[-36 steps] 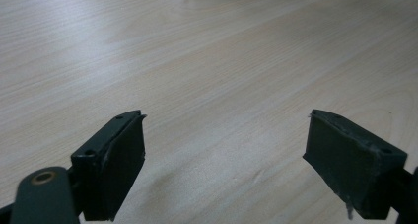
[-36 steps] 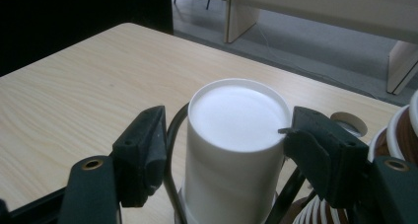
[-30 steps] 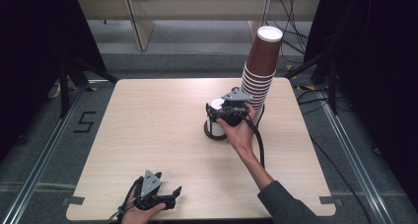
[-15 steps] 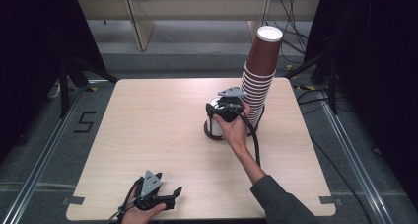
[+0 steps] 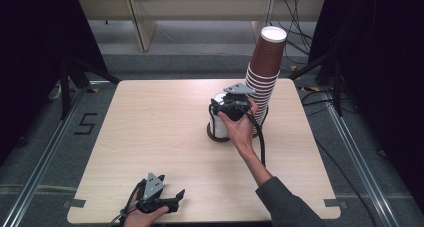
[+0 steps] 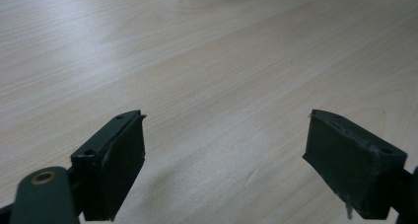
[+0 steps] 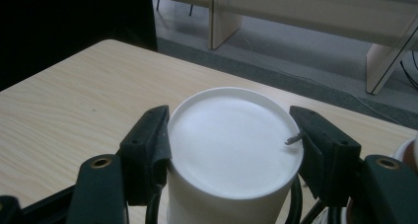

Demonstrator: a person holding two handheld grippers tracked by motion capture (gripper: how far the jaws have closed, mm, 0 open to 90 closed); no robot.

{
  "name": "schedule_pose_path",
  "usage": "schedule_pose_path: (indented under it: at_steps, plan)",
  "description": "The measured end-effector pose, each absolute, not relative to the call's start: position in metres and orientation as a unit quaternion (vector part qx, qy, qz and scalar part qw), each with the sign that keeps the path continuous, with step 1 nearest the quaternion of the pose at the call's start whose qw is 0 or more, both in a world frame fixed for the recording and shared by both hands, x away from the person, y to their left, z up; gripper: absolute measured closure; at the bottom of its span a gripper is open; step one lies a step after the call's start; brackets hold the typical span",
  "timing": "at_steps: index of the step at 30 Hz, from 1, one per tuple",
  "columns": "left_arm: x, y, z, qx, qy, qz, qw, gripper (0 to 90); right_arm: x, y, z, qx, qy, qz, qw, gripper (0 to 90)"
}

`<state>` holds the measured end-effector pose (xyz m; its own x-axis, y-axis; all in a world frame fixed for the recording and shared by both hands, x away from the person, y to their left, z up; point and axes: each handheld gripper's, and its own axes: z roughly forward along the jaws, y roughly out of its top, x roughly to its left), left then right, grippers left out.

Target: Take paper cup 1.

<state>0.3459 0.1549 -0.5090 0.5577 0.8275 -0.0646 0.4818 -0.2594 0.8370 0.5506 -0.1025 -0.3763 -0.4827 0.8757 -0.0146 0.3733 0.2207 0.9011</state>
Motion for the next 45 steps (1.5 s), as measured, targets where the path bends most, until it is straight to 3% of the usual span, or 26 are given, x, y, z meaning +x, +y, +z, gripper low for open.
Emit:
schedule_pose_path:
  at_steps: [18,28,35,45]
  plan:
    - [0.346,0.155,-0.509,0.768,0.425,0.201,0.435,14.7,0.539,-0.107,-0.335,0.403,0.717,0.487,0.295,35.8]
    - [0.346,0.155,-0.508,0.764,0.427,0.206,0.438,14.7,0.508,-0.113,-0.320,0.362,0.727,0.523,0.258,35.7]
    - [0.347,0.152,-0.509,0.765,0.422,0.204,0.442,14.7,0.488,-0.115,-0.324,0.340,0.744,0.523,0.241,35.7]
    - [0.348,0.152,-0.510,0.760,0.425,0.205,0.447,14.7,0.467,-0.115,-0.359,0.324,0.768,0.517,0.194,35.6]
